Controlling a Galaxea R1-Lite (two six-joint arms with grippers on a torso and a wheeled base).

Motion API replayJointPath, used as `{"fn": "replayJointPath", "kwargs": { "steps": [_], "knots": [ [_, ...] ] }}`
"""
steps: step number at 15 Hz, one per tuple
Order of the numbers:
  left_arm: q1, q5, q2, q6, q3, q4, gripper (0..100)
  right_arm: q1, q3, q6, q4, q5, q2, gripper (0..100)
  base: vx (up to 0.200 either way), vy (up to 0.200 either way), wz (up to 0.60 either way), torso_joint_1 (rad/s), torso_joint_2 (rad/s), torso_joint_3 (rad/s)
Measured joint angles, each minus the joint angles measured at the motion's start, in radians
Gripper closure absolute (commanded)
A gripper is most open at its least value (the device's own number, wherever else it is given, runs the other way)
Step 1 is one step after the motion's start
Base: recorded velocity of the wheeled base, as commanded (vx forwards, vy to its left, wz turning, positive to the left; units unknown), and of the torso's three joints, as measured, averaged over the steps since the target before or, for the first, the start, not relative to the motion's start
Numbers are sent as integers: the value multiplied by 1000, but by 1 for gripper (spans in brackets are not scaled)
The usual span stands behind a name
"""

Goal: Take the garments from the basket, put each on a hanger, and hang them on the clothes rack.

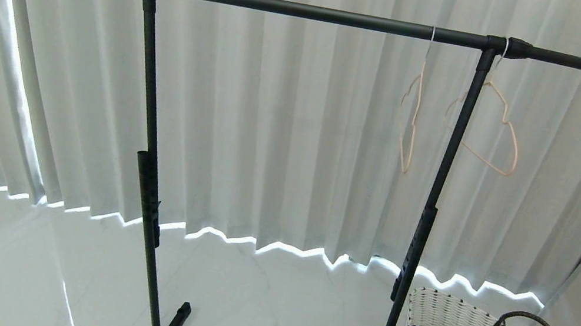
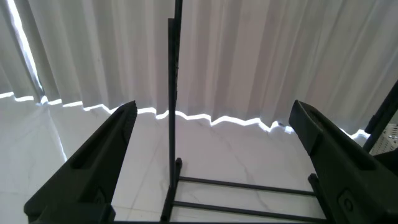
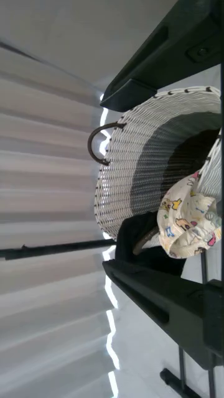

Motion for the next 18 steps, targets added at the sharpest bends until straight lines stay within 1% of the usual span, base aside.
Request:
{"fn": "replayJointPath", "kwargs": {
  "steps": [2,4,6,7,9,11,13,16,18],
  "knots": [
    [0,0,0,1,0,0,0,2,0,0,-1,0,-1,0,0,0,0,0,0,0],
    [0,0,0,1,0,0,0,2,0,-19,-1,0,-1,0,0,0,0,0,0,0],
    [0,0,0,-3,0,0,0,2,-2,-15,-26,19,-2,0,0,0,0,0,0,0],
    [0,0,0,-9,0,0,0,4,-18,0,-25,44,1,0,0,0,0,0,0,0],
    [0,0,0,-9,0,0,0,19,-119,17,-4,85,40,0,0,0,0,0,0,0],
    [0,0,0,-8,0,-1,0,44,-225,-10,51,101,146,0,0,0,0,0,0,0],
    [0,0,0,-8,0,0,0,65,-295,-69,111,109,301,0,0,0,0,0,0,0],
    [0,1,0,-8,0,0,0,78,-336,-169,143,113,581,0,0,0,0,0,0,0],
    [0,1,0,-8,0,-1,0,82,-343,-258,142,114,779,0,0,0,0,0,0,0]
  ]
}}
